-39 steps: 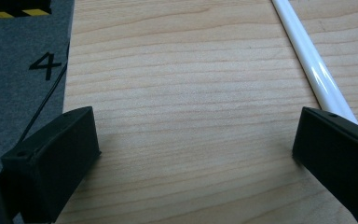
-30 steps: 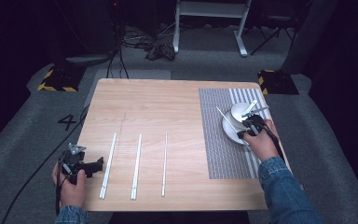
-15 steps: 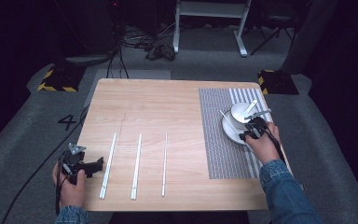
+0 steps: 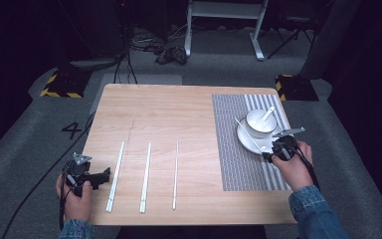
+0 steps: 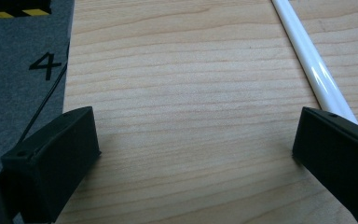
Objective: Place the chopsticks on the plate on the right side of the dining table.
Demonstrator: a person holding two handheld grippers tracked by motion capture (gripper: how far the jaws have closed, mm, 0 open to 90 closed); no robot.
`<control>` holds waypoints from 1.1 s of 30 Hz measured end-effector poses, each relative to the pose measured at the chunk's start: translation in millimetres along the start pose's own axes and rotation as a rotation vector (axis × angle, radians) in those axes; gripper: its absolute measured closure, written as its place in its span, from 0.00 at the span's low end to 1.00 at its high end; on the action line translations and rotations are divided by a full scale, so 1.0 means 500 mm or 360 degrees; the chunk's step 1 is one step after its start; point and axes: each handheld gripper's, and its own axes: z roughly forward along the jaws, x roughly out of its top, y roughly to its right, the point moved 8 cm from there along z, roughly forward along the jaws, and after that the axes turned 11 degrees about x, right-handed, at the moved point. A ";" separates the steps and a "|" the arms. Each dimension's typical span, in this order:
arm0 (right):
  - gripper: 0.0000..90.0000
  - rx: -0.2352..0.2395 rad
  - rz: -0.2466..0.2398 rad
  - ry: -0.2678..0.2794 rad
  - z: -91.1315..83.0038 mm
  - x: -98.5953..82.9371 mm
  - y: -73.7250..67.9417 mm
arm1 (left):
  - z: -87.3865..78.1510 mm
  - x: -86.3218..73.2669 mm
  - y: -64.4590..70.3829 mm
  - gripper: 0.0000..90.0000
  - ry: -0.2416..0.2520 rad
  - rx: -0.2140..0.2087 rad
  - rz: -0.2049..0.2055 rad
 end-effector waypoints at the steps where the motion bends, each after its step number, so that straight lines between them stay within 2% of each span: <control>1: 0.59 0.0004 0.0009 -0.0010 0.002 -0.009 0.000 | 0.000 0.000 0.000 0.00 0.0000 0.0000 0.0000; 5: 0.61 0.0024 0.0029 -0.0100 0.022 -0.052 -0.002 | 0.000 0.000 0.000 0.00 0.0000 0.0000 0.0000; 8: 0.65 0.0033 0.0071 -0.0136 0.028 -0.078 0.006 | 0.000 0.000 0.000 0.00 0.0000 0.0000 0.0000; 12: 0.66 0.0029 0.0099 -0.0139 0.028 -0.083 0.015 | 0.000 0.000 0.000 0.00 0.0000 0.0000 0.0001; 13: 0.65 0.0000 0.0115 -0.0129 0.027 -0.083 0.030 | 0.000 0.000 0.000 0.00 0.0000 0.0000 0.0000; 15: 0.67 -0.0014 0.0119 -0.0130 0.027 -0.084 0.036 | 0.000 0.000 0.000 0.00 0.0000 0.0001 0.0000; 16: 0.68 -0.0039 0.0140 -0.0123 0.024 -0.085 0.052 | 0.000 0.000 0.000 0.00 0.0000 0.0000 0.0000; 26: 0.70 -0.0093 0.0233 -0.0090 0.016 -0.081 0.101 | 0.000 0.000 0.000 0.00 0.0000 0.0000 0.0000; 27: 0.69 -0.0108 0.0258 -0.0075 0.014 -0.079 0.115 | 0.000 0.000 0.000 0.00 0.0000 0.0000 0.0000; 29: 0.68 -0.0114 0.0268 -0.0068 0.014 -0.078 0.120 | 0.000 0.000 0.000 0.00 0.0000 0.0000 0.0000; 31: 0.66 -0.0139 0.0297 -0.0041 0.011 -0.071 0.140 | 0.000 0.000 0.000 0.00 0.0000 0.0000 0.0000; 33: 0.66 -0.0153 0.0302 -0.0038 0.010 -0.068 0.147 | 0.000 0.000 0.000 0.00 0.0000 0.0000 0.0000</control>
